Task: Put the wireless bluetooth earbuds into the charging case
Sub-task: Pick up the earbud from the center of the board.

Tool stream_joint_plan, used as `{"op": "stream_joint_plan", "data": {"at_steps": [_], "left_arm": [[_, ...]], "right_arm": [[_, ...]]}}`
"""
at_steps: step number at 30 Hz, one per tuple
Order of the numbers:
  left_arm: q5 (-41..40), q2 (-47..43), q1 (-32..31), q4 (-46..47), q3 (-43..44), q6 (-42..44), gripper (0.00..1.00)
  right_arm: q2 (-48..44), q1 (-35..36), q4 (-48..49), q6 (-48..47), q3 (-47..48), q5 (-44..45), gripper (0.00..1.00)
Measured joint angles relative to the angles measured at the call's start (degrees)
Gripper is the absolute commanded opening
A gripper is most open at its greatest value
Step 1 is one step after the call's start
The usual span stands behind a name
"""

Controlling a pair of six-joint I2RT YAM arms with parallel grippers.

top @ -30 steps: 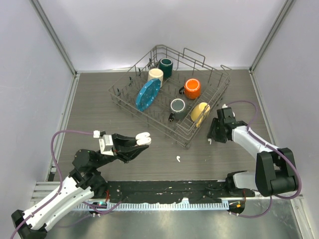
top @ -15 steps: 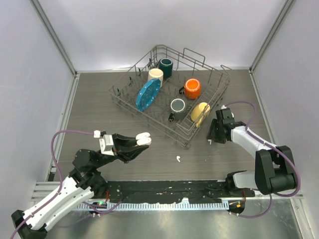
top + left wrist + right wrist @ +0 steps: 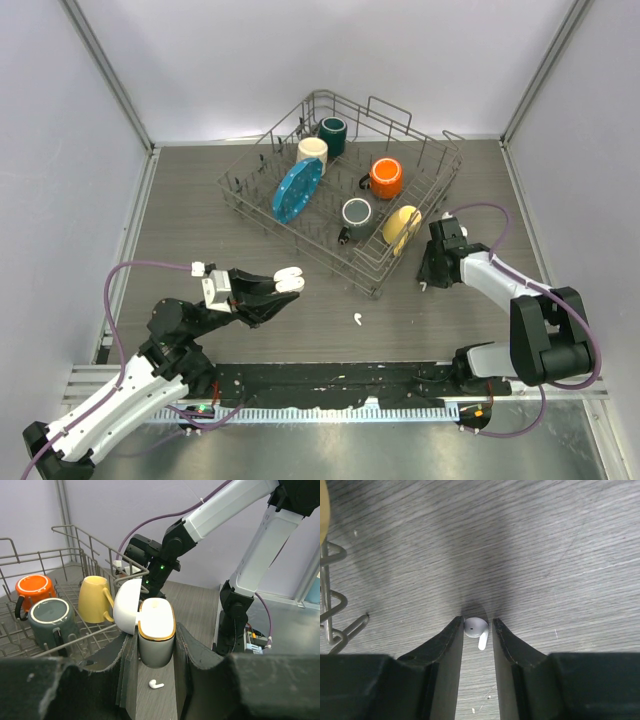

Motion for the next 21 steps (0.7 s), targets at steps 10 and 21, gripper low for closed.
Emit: {"op": "stream_joint_plan", "data": {"at_steps": [10,21], "left_arm": [[-0.4,-0.4,0.0,-0.1,0.0,0.0,0.0],[-0.9,-1.5,0.0,-0.2,0.0,0.2,0.0]], "right_arm": [[-1.8,0.0,-4.7,6.4,-0.4,3.8,0.29],[-3.4,0.0,-6.4,8.7,-1.6,5.4,0.42]]}}
